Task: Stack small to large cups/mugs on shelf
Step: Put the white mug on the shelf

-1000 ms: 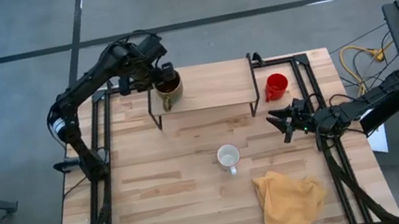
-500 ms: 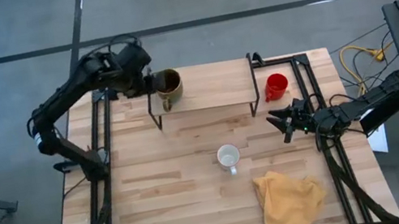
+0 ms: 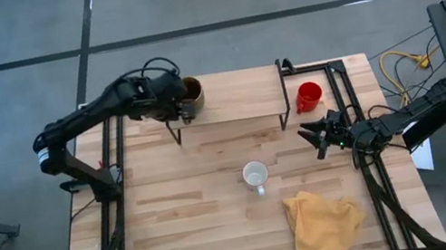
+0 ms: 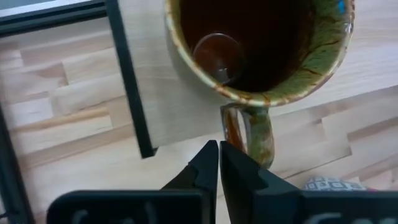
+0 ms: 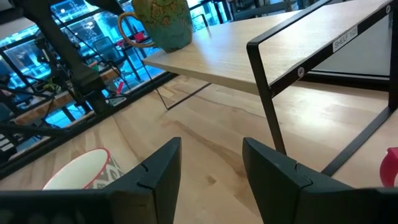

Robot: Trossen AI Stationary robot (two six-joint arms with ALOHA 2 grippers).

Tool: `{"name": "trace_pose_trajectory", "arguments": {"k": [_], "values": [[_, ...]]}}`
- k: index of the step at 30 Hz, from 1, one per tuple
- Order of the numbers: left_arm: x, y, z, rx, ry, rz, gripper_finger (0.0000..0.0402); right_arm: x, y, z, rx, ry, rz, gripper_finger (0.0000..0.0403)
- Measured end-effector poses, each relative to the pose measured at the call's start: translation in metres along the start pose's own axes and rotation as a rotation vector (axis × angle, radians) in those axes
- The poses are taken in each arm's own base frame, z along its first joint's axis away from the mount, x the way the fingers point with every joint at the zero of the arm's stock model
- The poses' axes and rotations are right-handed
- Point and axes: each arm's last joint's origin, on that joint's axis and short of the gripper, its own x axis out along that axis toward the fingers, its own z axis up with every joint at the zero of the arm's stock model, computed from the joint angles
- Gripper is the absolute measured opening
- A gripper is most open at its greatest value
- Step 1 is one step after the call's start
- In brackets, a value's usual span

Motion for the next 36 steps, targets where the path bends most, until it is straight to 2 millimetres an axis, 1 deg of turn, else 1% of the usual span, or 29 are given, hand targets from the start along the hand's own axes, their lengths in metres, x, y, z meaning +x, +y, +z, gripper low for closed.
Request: {"name": "trace_pose_trajectory", "arguments": {"k": [7,11,28,31,33,36], "values": [[0.014,-0.001,-0.003,0.007,0.017,0.023,0.0000,0.000,0.000,0.000,0.001,-0.001,0.001,0.0164],[0.021,-0.004,-0.004,-0.002,0.030,-0.023,0.0000,0.000,0.000,0.000,0.001,-0.001,0.001,0.0164],[0.020,-0.008,-0.003,-0.007,0.029,-0.076,0.0000,0.000,0.000,0.000,-0.003,-0.001,0.001,0.0164],[0.019,-0.006,-0.004,0.011,0.038,-0.063,0.0000,0.000,0.000,0.000,-0.002,-0.001,0.001,0.0164],[0.014,-0.002,-0.006,0.015,0.044,-0.058,0.0000,0.000,0.000,0.000,-0.002,-0.001,0.001,0.0164],[-0.003,0.004,-0.009,0.004,0.019,-0.106,0.0000,0.000,0.000,0.000,-0.001,-0.001,0.001,0.0164]]}}
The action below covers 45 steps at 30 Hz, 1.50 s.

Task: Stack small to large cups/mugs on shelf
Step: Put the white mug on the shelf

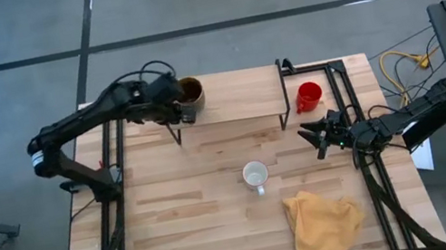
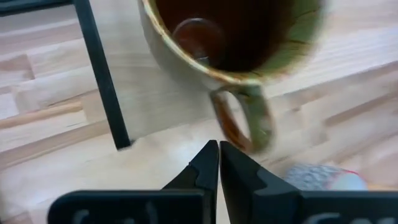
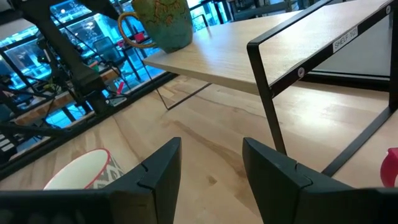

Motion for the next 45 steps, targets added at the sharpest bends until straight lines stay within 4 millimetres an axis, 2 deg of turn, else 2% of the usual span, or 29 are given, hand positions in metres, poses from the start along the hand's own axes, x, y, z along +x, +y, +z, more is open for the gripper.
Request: {"name": "trace_pose_trajectory", "arguments": {"k": [8,11,13,18,21,23,27,32,37,42,45], "values": [[-0.067,0.021,-0.018,-0.002,-0.208,-0.159,0.0000,0.000,0.003,0.006,0.054,-0.047,0.028,0.0164],[-0.077,0.028,-0.027,-0.045,-0.199,-0.187,0.0000,-0.002,0.009,0.018,0.177,-0.138,0.087,0.0164],[-0.076,0.024,-0.033,-0.023,-0.206,-0.228,0.0000,-0.003,0.012,0.026,0.244,-0.185,0.153,0.0164],[-0.061,-0.009,-0.064,0.204,-0.258,-0.469,0.0000,-0.007,0.022,0.035,0.331,-0.145,0.421,0.0164],[-0.046,-0.030,-0.094,0.327,-0.283,-0.624,0.0000,-0.009,0.028,0.040,0.342,-0.116,0.508,0.0164],[-0.034,-0.035,-0.117,0.374,-0.254,-0.673,0.0000,-0.010,0.031,0.046,0.338,-0.119,0.537,0.0164],[-0.007,-0.028,-0.158,0.338,-0.116,-0.661,0.0000,-0.012,0.038,0.064,0.280,-0.180,0.549,0.0164],[0.022,-0.011,-0.194,0.274,0.032,-0.601,0.0000,-0.011,0.045,0.074,0.038,-0.213,0.506,0.0164],[0.040,0.001,-0.211,0.326,0.051,-0.561,0.0000,-0.010,0.053,0.085,0.142,-0.167,0.510,0.0164],[0.055,0.007,-0.218,0.411,0.012,-0.595,0.0000,-0.004,0.066,0.094,0.144,-0.107,0.522,0.0164],[0.065,0.013,-0.223,0.441,0.003,-0.596,0.0000,0.001,0.079,0.106,0.252,-0.074,0.537,0.0164]]}}
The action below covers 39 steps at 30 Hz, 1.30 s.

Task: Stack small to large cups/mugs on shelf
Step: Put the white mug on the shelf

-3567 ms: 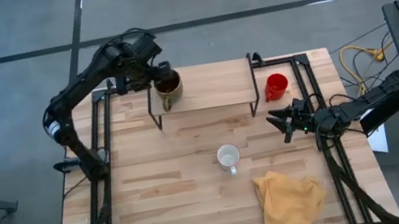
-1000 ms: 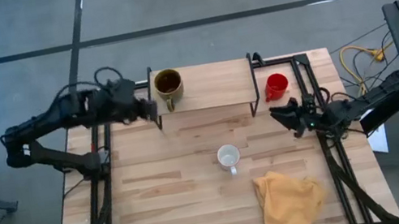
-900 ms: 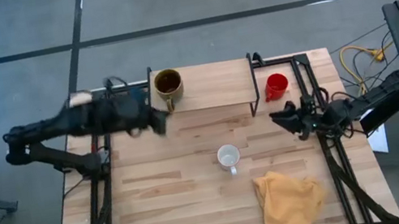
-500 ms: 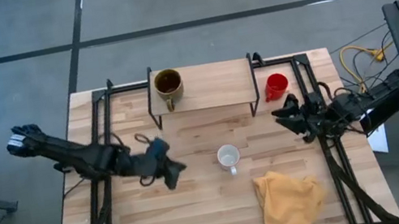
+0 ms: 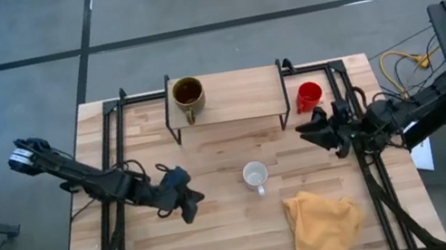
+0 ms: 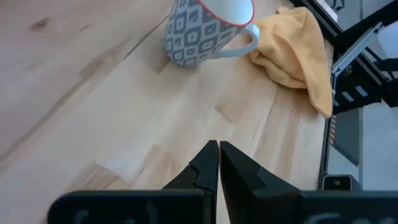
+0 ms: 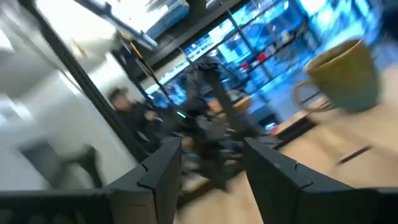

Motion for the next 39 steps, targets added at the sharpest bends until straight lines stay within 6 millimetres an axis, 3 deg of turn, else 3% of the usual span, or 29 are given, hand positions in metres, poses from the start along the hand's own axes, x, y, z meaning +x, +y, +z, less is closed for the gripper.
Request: {"name": "trace_pose_trajectory", "arguments": {"k": [3,10,19,23,28,32,39], "values": [[0.005,0.009,-0.008,0.008,0.012,0.017,0.0000,0.013,0.010,0.008,0.132,0.005,-0.005,0.0164],[0.015,0.028,-0.024,-0.004,0.001,-0.007,0.0000,0.051,0.026,0.007,0.122,0.079,-0.026,0.0164],[0.016,0.030,-0.026,-0.010,-0.011,-0.026,0.0000,0.107,0.046,0.005,0.108,0.138,-0.078,0.0164],[0.016,0.030,-0.026,-0.009,-0.007,-0.027,0.0000,0.117,0.043,0.007,0.066,0.387,-0.340,0.0164],[0.016,0.031,-0.028,0.000,0.000,-0.018,0.0000,0.110,0.040,0.010,-0.003,0.684,-0.757,0.0164],[0.017,0.035,-0.031,0.007,0.010,-0.004,0.0000,0.118,0.047,0.007,-0.014,0.762,-0.837,0.0173],[0.018,0.042,-0.039,0.014,0.031,0.008,0.0000,0.140,0.039,-0.020,0.013,0.834,-0.912,0.0228]]}}
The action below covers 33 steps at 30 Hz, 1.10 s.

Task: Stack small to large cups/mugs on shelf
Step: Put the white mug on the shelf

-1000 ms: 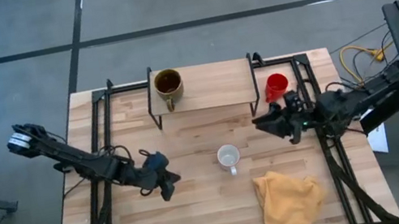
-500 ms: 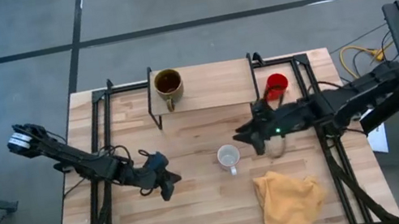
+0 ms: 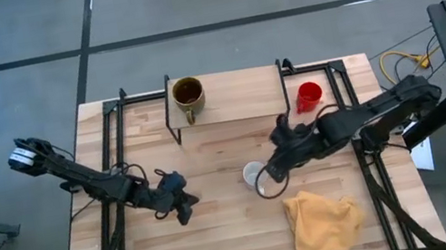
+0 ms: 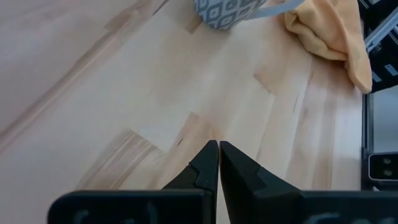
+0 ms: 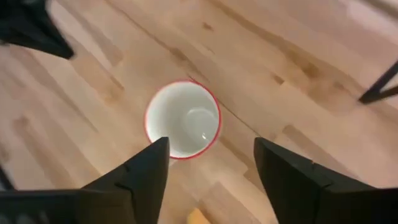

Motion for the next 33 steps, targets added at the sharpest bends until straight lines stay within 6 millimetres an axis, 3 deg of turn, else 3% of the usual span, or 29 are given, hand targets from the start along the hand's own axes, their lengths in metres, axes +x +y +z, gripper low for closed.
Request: {"name": "trace_pose_trajectory", "arguments": {"k": [5,15,23,33], "values": [[-0.001,0.002,-0.004,0.010,0.013,-0.001,0.0000,0.022,0.005,-0.004,0.106,0.108,-0.027,0.0250],[-0.001,0.004,-0.008,-0.033,0.082,-0.005,0.0000,0.055,0.004,-0.007,0.436,0.258,-0.154,0.0245],[0.000,0.009,-0.012,-0.018,0.110,0.025,0.0000,0.079,0.012,-0.004,0.523,0.274,-0.133,0.0251],[0.000,0.025,-0.022,-0.012,0.134,0.053,0.0000,0.103,0.013,-0.006,0.555,0.277,-0.188,0.0218]]}}
